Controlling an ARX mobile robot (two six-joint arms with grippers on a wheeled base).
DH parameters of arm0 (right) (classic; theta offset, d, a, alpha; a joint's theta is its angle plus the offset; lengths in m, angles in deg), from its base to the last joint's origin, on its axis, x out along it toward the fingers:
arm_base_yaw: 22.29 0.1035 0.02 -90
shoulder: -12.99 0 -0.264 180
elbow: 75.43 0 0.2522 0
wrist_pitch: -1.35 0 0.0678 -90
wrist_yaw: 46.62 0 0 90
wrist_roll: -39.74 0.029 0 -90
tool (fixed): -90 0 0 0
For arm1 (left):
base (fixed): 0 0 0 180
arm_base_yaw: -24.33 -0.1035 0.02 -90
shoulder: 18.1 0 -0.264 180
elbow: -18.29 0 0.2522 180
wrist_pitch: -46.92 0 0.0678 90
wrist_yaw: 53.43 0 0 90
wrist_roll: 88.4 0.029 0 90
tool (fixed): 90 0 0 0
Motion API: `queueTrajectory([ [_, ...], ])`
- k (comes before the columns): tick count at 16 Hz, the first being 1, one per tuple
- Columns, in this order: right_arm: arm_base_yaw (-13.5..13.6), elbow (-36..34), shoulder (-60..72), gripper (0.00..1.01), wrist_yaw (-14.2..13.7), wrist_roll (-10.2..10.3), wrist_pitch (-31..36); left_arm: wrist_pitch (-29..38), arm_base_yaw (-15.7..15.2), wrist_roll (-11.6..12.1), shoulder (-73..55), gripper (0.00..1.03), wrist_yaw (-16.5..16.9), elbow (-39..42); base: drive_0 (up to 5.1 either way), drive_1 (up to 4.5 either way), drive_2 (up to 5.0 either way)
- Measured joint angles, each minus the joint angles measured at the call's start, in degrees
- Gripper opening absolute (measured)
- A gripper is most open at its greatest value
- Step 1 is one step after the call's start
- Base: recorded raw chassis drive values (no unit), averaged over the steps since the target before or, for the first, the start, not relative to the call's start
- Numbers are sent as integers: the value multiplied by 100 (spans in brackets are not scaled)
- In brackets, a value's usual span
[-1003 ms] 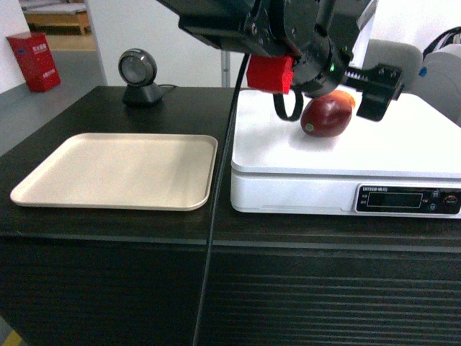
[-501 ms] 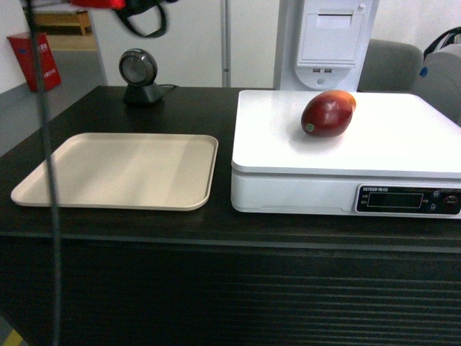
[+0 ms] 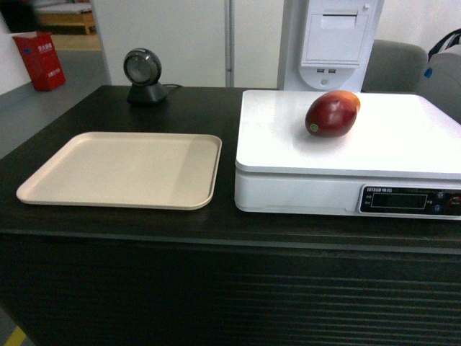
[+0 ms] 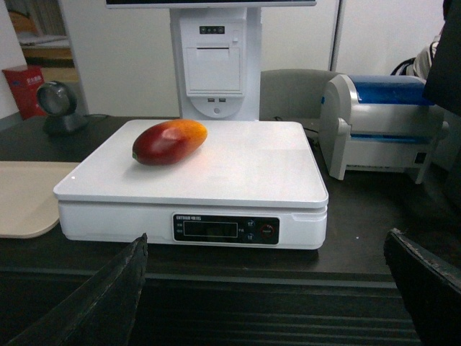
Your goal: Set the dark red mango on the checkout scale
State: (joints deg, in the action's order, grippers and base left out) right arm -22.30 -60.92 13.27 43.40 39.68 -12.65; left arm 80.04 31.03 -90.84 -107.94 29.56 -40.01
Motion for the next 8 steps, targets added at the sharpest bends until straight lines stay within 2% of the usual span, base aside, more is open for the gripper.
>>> queueTrajectory([
  [1, 0, 0, 2, 98, 0, 0, 0, 190, -195, 61, 468, 37, -4, 616, 0, 0, 0],
  [4, 0, 0, 0, 98, -2, 0, -2, 490, -186, 146, 1193, 1, 280, 1895, 0, 0, 0],
  [5, 0, 0, 0, 98, -2, 0, 0, 525, -251, 164, 1438, 2, 299, 2203, 0, 0, 0],
  [8, 0, 0, 0, 98, 0, 0, 0, 562, -302, 164, 1692, 2, 319, 2450, 0, 0, 0],
])
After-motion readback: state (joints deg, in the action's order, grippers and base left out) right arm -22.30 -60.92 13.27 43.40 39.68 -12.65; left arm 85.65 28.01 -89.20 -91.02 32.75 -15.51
